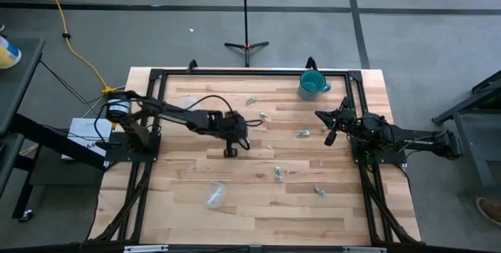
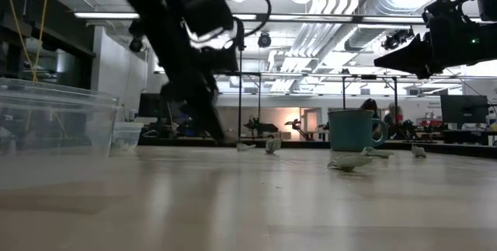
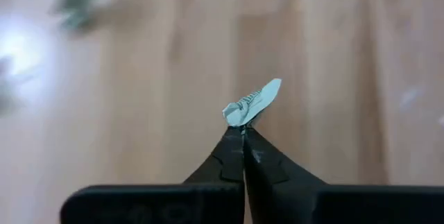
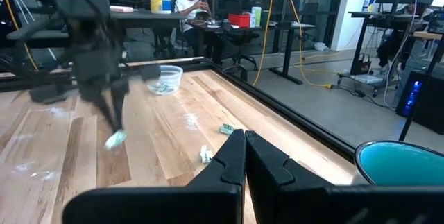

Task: Pick and place Stevia / Truvia into bins
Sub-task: Put the stevia packet into the top transparent container

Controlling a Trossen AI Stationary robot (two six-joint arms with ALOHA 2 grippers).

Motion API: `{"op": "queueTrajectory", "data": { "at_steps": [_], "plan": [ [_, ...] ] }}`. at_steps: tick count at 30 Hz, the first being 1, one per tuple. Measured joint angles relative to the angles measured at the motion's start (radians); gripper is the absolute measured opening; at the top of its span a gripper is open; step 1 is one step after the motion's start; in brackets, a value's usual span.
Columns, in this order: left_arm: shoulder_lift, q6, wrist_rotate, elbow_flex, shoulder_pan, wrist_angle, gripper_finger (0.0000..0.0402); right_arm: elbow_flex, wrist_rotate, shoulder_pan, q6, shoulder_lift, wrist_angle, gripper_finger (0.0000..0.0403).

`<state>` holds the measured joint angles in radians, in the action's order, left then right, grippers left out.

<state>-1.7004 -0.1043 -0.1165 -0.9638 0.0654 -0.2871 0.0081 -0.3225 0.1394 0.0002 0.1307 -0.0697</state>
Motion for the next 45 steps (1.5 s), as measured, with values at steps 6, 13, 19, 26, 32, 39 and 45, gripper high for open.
{"op": "queueTrajectory", "data": {
  "at_steps": [6,13,19,26,32,39,45],
  "plan": [
    [0.099,0.08,-0.206,-0.107,0.0,-0.473,0.0054,0.0,0.0,0.0,0.0,0.0,0.001,0.0],
    [0.196,0.199,-0.286,-0.121,0.08,-0.755,0.0027,0.0,0.0,0.0,0.0,0.0,0.002,0.0],
    [0.241,0.243,-0.307,-0.081,0.212,-0.853,0.0039,0.0,0.0,0.0,0.0,0.0,0.004,0.0],
    [0.239,0.183,-0.282,-0.01,0.346,-0.834,0.0068,0.0,0.0,0.0,0.0,0.0,0.005,0.0],
    [0.239,0.182,-0.241,0.006,0.42,-0.832,0.0072,0.0,0.0,0.0,0.0,0.0,0.005,0.0],
    [0.239,0.164,-0.234,0.006,0.459,-0.803,0.0141,0.0,0.0,0.0,0.0,0.0,0.005,0.0],
    [0.239,0.143,-0.244,0.006,0.458,-0.738,0.0268,0.0,0.0,0.0,0.0,0.0,0.005,0.0]
  ]
}}
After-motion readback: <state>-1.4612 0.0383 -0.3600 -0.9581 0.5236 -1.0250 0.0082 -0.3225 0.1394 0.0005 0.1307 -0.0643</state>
